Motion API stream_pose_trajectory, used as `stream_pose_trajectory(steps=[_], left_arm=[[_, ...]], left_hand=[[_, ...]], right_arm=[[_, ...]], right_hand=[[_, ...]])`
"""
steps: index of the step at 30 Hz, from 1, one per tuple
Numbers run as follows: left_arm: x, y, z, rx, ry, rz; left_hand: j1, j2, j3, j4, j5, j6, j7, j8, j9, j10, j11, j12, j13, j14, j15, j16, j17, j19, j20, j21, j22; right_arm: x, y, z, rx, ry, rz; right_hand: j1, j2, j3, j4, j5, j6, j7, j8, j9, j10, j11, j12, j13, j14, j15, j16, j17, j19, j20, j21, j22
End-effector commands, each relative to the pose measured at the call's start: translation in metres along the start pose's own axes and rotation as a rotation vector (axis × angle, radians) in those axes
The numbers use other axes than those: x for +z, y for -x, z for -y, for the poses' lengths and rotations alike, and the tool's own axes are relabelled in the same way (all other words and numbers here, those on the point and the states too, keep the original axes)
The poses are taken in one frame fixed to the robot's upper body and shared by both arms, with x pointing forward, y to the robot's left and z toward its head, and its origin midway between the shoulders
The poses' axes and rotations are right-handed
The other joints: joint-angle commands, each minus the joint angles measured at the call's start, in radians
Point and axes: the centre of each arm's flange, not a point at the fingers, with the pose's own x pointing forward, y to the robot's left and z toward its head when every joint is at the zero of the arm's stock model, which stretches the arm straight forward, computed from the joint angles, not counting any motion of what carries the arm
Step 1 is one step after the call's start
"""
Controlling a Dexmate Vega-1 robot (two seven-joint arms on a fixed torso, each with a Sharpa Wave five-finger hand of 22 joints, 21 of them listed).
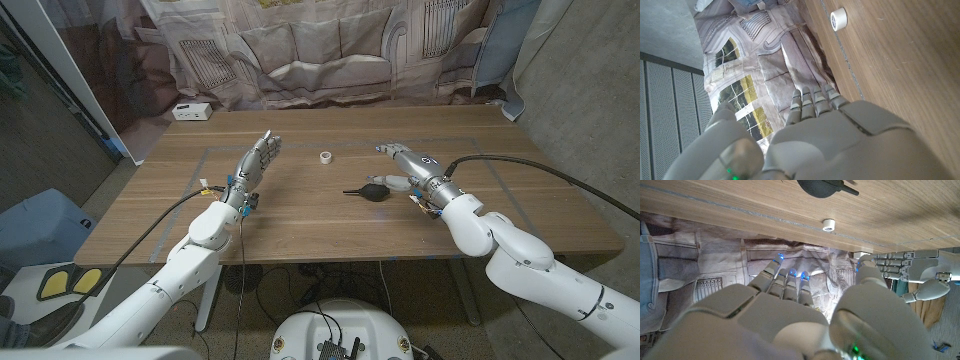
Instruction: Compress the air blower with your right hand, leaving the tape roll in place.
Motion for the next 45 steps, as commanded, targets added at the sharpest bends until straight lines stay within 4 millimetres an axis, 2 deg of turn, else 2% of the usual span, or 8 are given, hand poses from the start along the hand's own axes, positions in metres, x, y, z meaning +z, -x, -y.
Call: stream_pose_trajectory(steps=[1, 4, 7, 20, 23, 29, 34, 45], left_arm=[[-0.003, -0.003, 0.000, -0.004, 0.006, -0.010], [-0.003, -0.003, -0.001, -0.003, 0.005, -0.011], [-0.004, -0.003, -0.001, -0.005, 0.006, -0.013], [-0.001, -0.004, -0.001, -0.006, 0.004, -0.010], [-0.001, -0.004, 0.000, -0.008, 0.005, -0.013], [-0.001, -0.005, 0.001, -0.013, 0.004, -0.013], [-0.001, -0.005, 0.002, -0.011, 0.004, -0.009], [-0.004, -0.002, 0.003, -0.004, 0.013, -0.014]], left_hand=[[-0.002, 0.007, 0.003, -0.009, -0.001, 0.007, 0.003, -0.002, 0.003, 0.010, -0.003, 0.000, 0.003, 0.011, -0.001, -0.002, 0.005, 0.007, 0.004, -0.003, 0.004], [-0.002, 0.008, 0.003, -0.009, -0.001, 0.008, 0.003, -0.001, 0.003, 0.010, -0.003, 0.000, 0.002, 0.011, 0.000, -0.002, 0.005, 0.007, 0.004, -0.003, 0.004], [-0.002, 0.008, 0.003, -0.010, -0.001, 0.008, 0.003, -0.001, 0.003, 0.010, -0.002, 0.000, 0.002, 0.011, -0.001, -0.002, 0.005, 0.007, 0.004, -0.004, 0.004], [-0.002, 0.010, 0.003, -0.011, -0.001, 0.012, 0.003, -0.001, 0.003, 0.012, -0.001, 0.000, 0.002, 0.013, 0.000, -0.002, 0.005, 0.007, 0.005, -0.005, 0.004], [-0.002, 0.010, 0.003, -0.011, -0.001, 0.013, 0.002, -0.001, 0.003, 0.013, -0.001, 0.000, 0.002, 0.013, 0.001, -0.002, 0.005, 0.007, 0.004, -0.005, 0.004], [-0.001, 0.012, 0.003, -0.012, -0.001, 0.015, 0.004, -0.001, 0.003, 0.012, -0.004, -0.001, 0.002, 0.014, 0.001, -0.002, 0.005, 0.008, 0.004, -0.006, 0.004], [-0.001, 0.012, 0.003, -0.012, -0.001, 0.015, 0.004, -0.001, 0.003, 0.014, -0.003, 0.000, 0.002, 0.014, 0.001, -0.002, 0.005, 0.008, 0.004, -0.006, 0.004], [-0.001, 0.014, 0.004, -0.014, -0.001, 0.015, 0.005, -0.002, 0.003, 0.015, 0.000, 0.000, 0.002, 0.014, 0.002, -0.003, 0.005, 0.009, 0.004, -0.007, 0.004]], right_arm=[[0.007, -0.006, 0.002, 0.054, 0.071, -0.017], [0.011, -0.008, 0.003, 0.072, 0.108, -0.034], [0.012, -0.010, 0.003, 0.090, 0.122, -0.048], [0.017, -0.016, 0.006, 0.140, 0.154, -0.062], [0.017, -0.017, 0.007, 0.153, 0.139, -0.056], [0.017, -0.021, 0.008, 0.202, 0.124, -0.064], [0.017, -0.024, 0.008, 0.215, 0.130, -0.091], [0.018, -0.032, 0.003, 0.267, 0.135, -0.107]], right_hand=[[0.028, 0.008, 0.019, -0.003, 0.007, -0.018, -0.005, -0.004, 0.006, -0.010, -0.003, -0.002, 0.006, 0.022, -0.003, 0.008, 0.001, 0.017, 0.003, 0.004, 0.006], [0.076, 0.006, 0.037, -0.014, 0.007, -0.059, -0.002, -0.014, 0.007, -0.036, 0.006, -0.010, 0.007, 0.037, -0.004, 0.010, 0.001, 0.051, 0.008, 0.011, 0.005], [0.089, 0.004, 0.042, -0.017, 0.008, -0.071, 0.003, -0.016, 0.007, -0.042, 0.004, -0.011, 0.007, 0.043, -0.003, 0.011, 0.001, 0.055, 0.009, 0.011, 0.005], [0.125, -0.010, 0.051, -0.022, 0.010, -0.082, 0.008, -0.013, 0.007, -0.049, 0.002, -0.010, 0.008, 0.037, 0.000, 0.005, 0.001, 0.053, 0.011, 0.005, 0.005], [0.157, -0.031, 0.057, -0.020, 0.012, -0.065, 0.008, -0.001, 0.008, -0.047, 0.004, -0.007, 0.009, 0.002, 0.002, -0.009, 0.001, 0.026, 0.007, -0.008, 0.005], [0.168, -0.042, 0.058, -0.016, 0.013, -0.070, 0.014, -0.002, 0.009, -0.052, 0.008, -0.007, 0.009, -0.012, 0.007, -0.013, 0.000, 0.018, 0.008, -0.010, 0.005], [0.176, -0.047, 0.060, -0.014, 0.014, -0.080, 0.026, -0.005, 0.009, -0.053, 0.011, -0.007, 0.009, -0.010, 0.007, -0.011, 0.000, 0.025, 0.010, -0.007, 0.005], [0.185, -0.060, 0.059, -0.011, 0.014, -0.078, 0.033, -0.003, 0.009, -0.049, 0.015, -0.004, 0.009, -0.006, 0.011, -0.008, 0.000, 0.038, 0.012, -0.002, 0.005]])
